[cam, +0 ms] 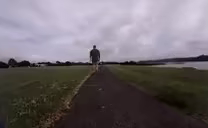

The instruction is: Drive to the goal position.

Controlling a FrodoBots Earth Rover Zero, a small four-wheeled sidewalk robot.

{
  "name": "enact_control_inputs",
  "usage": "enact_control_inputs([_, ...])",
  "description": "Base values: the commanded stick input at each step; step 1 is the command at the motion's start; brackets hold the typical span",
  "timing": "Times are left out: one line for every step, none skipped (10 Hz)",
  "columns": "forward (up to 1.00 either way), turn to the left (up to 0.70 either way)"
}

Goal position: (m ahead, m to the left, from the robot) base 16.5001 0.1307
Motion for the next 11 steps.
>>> enact_control_inputs([0.45,-0.27])
enact_control_inputs([0.45,-0.27])
enact_control_inputs([0.45,-0.27])
enact_control_inputs([0.00,-0.40])
enact_control_inputs([0.00,-0.34])
enact_control_inputs([0.00,0.00])
enact_control_inputs([0.00,0.00])
enact_control_inputs([0.00,0.00])
enact_control_inputs([0.00,0.00])
enact_control_inputs([0.00,0.00])
enact_control_inputs([0.00,0.00])
